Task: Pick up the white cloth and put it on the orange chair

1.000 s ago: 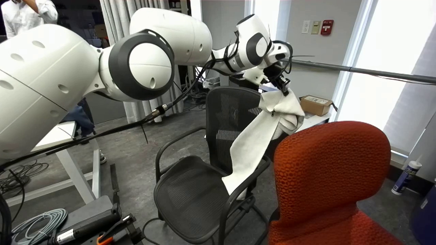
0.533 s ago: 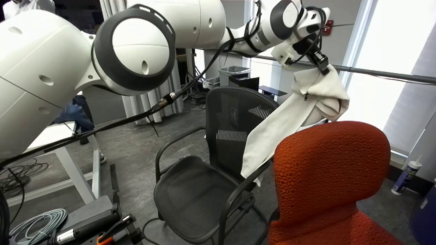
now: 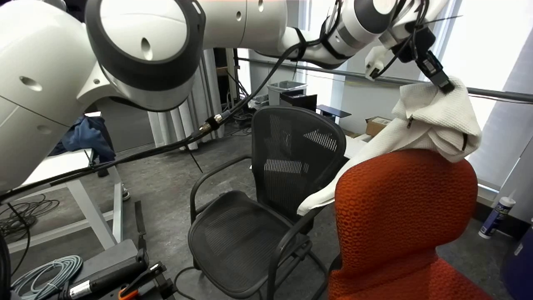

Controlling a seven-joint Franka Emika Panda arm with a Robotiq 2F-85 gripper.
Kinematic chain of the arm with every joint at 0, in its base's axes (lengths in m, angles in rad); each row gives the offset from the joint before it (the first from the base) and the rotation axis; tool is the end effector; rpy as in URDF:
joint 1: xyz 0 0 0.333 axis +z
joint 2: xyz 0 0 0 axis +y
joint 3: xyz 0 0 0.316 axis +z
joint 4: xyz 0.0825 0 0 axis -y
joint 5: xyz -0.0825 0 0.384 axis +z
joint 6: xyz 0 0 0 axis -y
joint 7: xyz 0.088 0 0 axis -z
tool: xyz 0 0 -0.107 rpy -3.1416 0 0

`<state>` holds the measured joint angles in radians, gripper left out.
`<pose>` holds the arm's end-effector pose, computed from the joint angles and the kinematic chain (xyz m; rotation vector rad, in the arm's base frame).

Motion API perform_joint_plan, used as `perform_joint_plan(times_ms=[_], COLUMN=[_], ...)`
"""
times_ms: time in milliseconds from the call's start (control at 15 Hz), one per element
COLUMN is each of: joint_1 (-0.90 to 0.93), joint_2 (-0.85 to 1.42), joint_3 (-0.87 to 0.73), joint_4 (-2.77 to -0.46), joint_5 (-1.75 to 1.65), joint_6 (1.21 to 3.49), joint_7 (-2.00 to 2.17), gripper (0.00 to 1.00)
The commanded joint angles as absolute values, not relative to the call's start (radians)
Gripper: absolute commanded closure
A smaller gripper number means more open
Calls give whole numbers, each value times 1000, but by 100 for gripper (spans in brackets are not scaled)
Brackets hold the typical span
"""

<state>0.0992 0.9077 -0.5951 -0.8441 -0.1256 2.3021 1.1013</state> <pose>0.7972 -0.1655 0.4890 2.2010 -1.4844 1.1142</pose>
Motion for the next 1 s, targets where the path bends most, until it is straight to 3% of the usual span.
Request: perform_joint_plan(times_ms=[0, 333, 467, 933], joint_1=[146, 209, 188, 141], joint_2=[861, 873, 877, 898], joint_3=[-660, -691, -622, -531], joint_4=[-1052, -1308, -1353, -1333], joint_5=[-149, -154, -228, -284], joint_6=[2280, 2234, 2197, 2215], joint_7=[1227, 1335, 1395, 1417], gripper=[100, 100, 100, 100])
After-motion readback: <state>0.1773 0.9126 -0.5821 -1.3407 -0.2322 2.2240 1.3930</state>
